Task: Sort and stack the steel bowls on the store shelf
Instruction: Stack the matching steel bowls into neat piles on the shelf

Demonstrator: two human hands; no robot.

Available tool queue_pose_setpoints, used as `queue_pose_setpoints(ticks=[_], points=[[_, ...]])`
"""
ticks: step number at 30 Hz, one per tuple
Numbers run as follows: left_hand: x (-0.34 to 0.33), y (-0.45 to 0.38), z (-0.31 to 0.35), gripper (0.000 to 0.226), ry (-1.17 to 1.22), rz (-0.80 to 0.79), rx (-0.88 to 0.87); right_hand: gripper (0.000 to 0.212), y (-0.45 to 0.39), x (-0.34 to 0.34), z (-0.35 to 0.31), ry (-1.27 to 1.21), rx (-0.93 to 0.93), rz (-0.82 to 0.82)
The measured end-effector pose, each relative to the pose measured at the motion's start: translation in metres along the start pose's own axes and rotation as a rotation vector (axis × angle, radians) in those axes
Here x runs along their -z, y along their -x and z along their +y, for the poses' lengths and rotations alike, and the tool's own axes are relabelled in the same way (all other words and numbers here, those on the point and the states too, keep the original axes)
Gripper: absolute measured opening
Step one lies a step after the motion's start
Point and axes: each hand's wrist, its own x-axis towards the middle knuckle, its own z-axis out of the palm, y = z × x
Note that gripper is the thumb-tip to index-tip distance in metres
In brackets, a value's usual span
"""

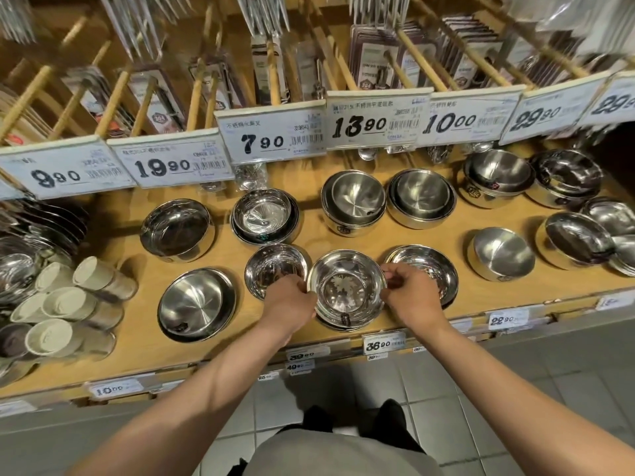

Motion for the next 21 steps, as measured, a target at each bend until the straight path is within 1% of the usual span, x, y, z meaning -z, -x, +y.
queue_pose_setpoints(ticks=[2,5,8,9,11,14,21], points=[[0.001,0.001,0.000,0.022,0.008,0.002,0.001,0.039,0.001,-0.001,0.000,0.036,0.016,-0.020],[0.001,0.003,0.000,0.019,0.032,0.020,-0.012,0.041,0.003,-0.002,0.000,0.098,0.042,-0.051],[0.000,0.004,-0.002,0.026,0.036,0.039,-0.032,0.039,0.005,-0.002,-0.002,0.131,0.078,-0.046],[-0.001,0.004,-0.003,0.024,0.033,0.045,-0.045,0.039,0.006,-0.003,-0.003,0.144,0.088,-0.047],[-0.001,0.002,-0.006,0.012,0.053,0.063,-0.037,0.041,0.006,-0.004,-0.005,0.186,0.099,-0.053],[-0.001,-0.003,-0.012,0.021,0.120,0.073,-0.012,0.050,0.005,-0.006,-0.007,0.226,0.067,-0.064],[-0.008,-0.014,-0.018,0.022,0.154,0.079,-0.016,0.055,0.008,-0.010,-0.004,0.235,0.032,-0.039]])
